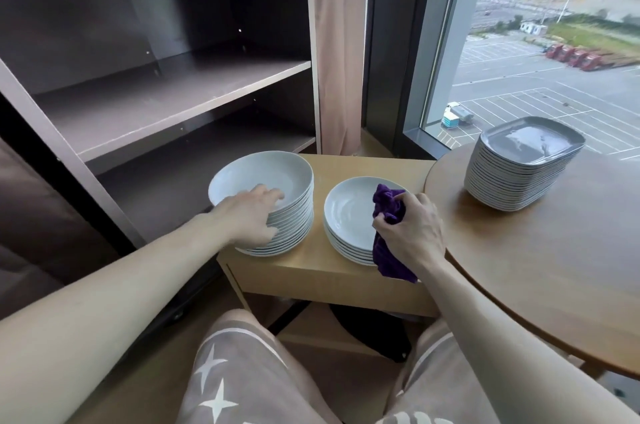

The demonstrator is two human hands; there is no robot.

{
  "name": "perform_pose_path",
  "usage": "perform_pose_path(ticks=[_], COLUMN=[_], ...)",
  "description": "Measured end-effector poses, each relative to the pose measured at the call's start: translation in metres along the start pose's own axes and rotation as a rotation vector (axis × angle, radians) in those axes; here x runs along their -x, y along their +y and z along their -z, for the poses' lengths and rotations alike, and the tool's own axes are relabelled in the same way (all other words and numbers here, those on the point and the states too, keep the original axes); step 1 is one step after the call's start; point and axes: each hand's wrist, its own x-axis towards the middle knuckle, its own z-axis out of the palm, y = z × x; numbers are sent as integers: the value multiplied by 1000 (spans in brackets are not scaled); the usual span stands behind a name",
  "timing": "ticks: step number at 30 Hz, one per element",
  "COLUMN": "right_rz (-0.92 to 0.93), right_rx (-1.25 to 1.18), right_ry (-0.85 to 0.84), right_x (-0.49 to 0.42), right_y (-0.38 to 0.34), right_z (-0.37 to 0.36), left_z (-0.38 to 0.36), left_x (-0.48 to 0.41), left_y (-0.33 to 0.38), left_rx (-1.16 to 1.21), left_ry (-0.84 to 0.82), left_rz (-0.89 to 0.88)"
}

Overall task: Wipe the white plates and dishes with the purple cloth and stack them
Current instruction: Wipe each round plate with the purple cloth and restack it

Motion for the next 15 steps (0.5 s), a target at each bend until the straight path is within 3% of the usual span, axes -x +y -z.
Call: perform_pose_path(ticks=[5,10,15], right_rz=[174,153,230], right_rx=[289,452,455], right_ry=[-50,-338,-412], right_x=[-19,-15,-18], right_y=[0,12,23], right_z=[-11,-26,-25], left_z=[-11,-18,-31], left_x=[-20,-46,-56], left_y=[51,74,73], left_rx=[-166,-454,-562], left_ry=[219,60,12], left_rz=[-161,-230,-236])
